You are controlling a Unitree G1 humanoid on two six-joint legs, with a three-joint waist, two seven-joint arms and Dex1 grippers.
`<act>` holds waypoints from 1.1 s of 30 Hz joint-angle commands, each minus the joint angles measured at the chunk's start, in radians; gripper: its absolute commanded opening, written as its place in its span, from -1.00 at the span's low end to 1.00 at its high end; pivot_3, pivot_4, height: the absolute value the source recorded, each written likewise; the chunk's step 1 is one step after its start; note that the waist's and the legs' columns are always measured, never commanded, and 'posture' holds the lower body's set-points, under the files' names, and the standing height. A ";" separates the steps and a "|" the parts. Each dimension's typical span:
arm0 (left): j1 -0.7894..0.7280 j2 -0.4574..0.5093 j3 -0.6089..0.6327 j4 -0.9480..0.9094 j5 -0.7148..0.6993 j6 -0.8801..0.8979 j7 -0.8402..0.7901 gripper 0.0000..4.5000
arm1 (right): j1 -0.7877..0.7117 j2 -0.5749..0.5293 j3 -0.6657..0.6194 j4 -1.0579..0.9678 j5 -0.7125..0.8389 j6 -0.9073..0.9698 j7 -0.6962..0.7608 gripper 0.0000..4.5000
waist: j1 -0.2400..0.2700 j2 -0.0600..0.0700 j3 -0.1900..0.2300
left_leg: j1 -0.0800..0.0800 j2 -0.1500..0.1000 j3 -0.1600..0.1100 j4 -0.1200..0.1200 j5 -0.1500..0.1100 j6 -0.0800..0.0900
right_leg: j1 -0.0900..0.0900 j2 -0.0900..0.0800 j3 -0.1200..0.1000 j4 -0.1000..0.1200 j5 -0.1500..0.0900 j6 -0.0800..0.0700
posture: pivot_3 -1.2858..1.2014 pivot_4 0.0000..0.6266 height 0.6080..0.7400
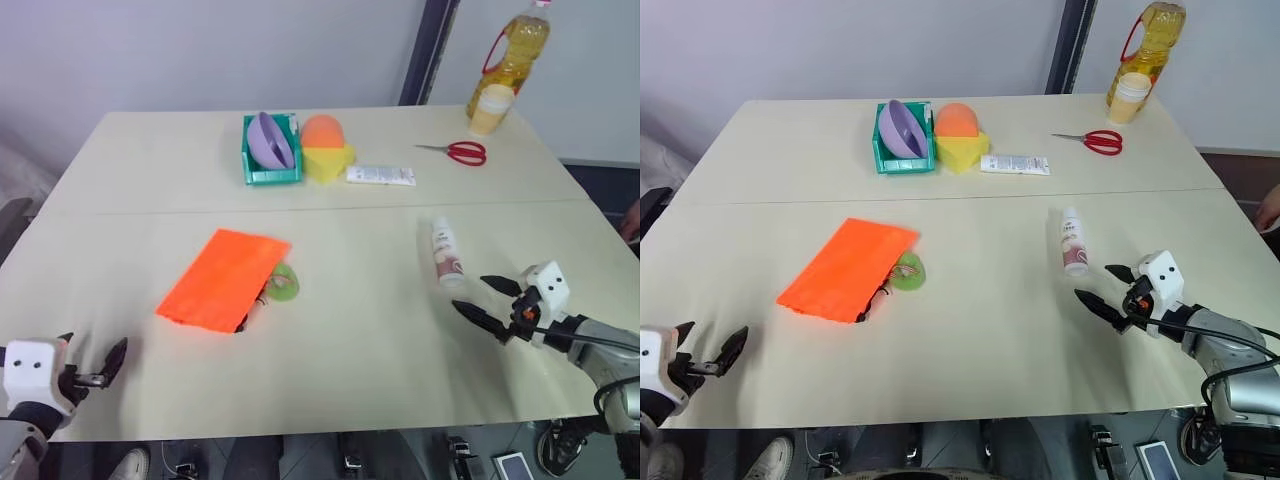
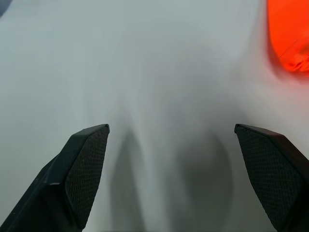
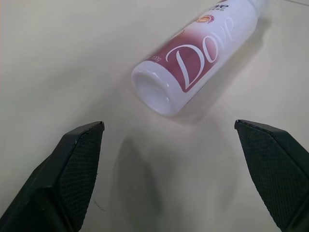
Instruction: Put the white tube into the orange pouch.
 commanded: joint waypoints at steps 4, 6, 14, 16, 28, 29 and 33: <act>-0.004 0.013 0.038 0.003 -0.009 -0.032 -0.007 0.97 | -0.014 -0.018 -0.008 -0.034 0.003 0.006 -0.005 1.00 | 0.000 0.000 0.000 | 0.000 0.000 0.000 0.000 0.000 0.000 | 0.000 0.000 0.000 0.000 0.000 0.000 | 0.03 -0.52 0.79; -0.013 0.013 0.039 0.005 -0.019 -0.028 -0.009 0.97 | -0.014 -0.019 -0.010 -0.039 0.004 0.010 -0.006 1.00 | 0.000 0.000 0.000 | 0.000 0.000 0.000 0.000 0.000 0.000 | 0.000 0.000 0.000 0.000 0.000 0.000 | 0.03 -0.52 0.79; -0.044 0.015 0.026 0.022 -0.037 -0.052 -0.036 0.97 | -0.019 -0.018 -0.035 -0.060 0.013 0.012 -0.023 1.00 | 0.000 0.000 0.000 | 0.000 0.000 0.000 0.000 0.000 0.000 | 0.000 0.000 0.000 0.000 0.000 0.000 | 0.03 -0.52 0.79; -0.046 0.014 0.020 0.035 -0.033 -0.076 -0.054 0.97 | -0.025 -0.014 -0.051 -0.069 0.024 0.014 -0.035 1.00 | -0.001 0.000 0.000 | 0.000 0.000 0.000 0.000 0.000 0.000 | 0.000 0.000 0.000 0.000 0.000 0.000 | 0.03 -0.52 0.79; -0.007 0.017 -0.032 0.051 0.049 -0.286 -0.129 0.97 | -0.138 0.016 0.052 -0.301 0.150 0.173 -0.047 1.00 | -0.002 0.000 0.000 | 0.000 0.000 0.001 0.000 0.000 0.000 | 0.000 0.000 0.001 0.000 0.000 0.000 | 0.03 -0.52 0.79; -0.008 0.020 -0.045 0.040 0.061 -0.296 -0.131 0.97 | -0.147 0.024 0.075 -0.326 0.157 0.186 -0.049 1.00 | -0.001 0.000 0.000 | 0.000 0.001 0.001 -0.001 0.000 0.000 | -0.001 0.000 0.001 0.000 0.000 0.000 | 0.03 -0.52 0.79; -0.015 0.078 -0.111 0.029 0.203 -0.425 -0.150 0.97 | -0.172 0.068 0.189 -0.418 0.164 0.218 -0.058 1.00 | 0.004 -0.002 -0.001 | 0.000 0.001 0.001 0.000 0.000 0.000 | -0.001 0.000 0.001 0.000 0.000 0.000 | 0.03 -0.52 0.79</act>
